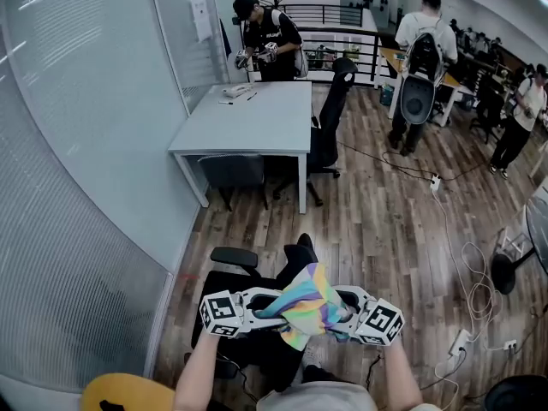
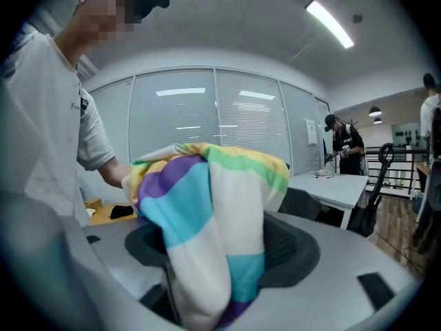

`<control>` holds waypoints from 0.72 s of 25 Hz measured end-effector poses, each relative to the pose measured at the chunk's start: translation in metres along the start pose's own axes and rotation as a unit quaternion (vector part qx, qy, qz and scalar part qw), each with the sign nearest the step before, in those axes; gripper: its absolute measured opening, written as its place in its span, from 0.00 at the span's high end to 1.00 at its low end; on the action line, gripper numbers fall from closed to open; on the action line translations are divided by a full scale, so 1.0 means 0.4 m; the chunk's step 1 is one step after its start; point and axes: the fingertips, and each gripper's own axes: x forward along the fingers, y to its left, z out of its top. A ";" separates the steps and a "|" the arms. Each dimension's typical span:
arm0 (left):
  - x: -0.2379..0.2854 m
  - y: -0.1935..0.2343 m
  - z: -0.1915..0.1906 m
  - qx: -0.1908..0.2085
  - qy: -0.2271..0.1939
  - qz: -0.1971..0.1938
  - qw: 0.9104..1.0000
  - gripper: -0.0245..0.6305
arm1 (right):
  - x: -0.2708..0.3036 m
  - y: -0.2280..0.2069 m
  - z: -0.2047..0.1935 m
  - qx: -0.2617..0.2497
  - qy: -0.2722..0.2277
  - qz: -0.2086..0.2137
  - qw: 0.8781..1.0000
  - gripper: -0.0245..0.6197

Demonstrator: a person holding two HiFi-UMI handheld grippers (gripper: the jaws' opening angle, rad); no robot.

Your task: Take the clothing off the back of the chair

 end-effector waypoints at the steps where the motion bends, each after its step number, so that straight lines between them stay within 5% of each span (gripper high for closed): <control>1: -0.001 -0.004 0.002 0.003 0.000 0.008 1.000 0.61 | -0.002 0.001 0.001 -0.001 0.000 -0.005 1.000 0.43; 6: -0.008 -0.013 0.002 0.019 0.005 0.052 0.998 0.66 | -0.014 0.004 0.005 -0.005 -0.001 -0.043 0.999 0.46; 11: -0.010 -0.024 0.015 0.030 0.016 0.101 0.994 0.70 | -0.047 0.016 0.021 0.003 -0.018 -0.081 0.997 0.59; 18: -0.025 -0.036 0.014 -0.007 0.021 0.166 0.986 0.72 | -0.055 0.045 0.028 0.020 -0.016 -0.151 0.988 0.71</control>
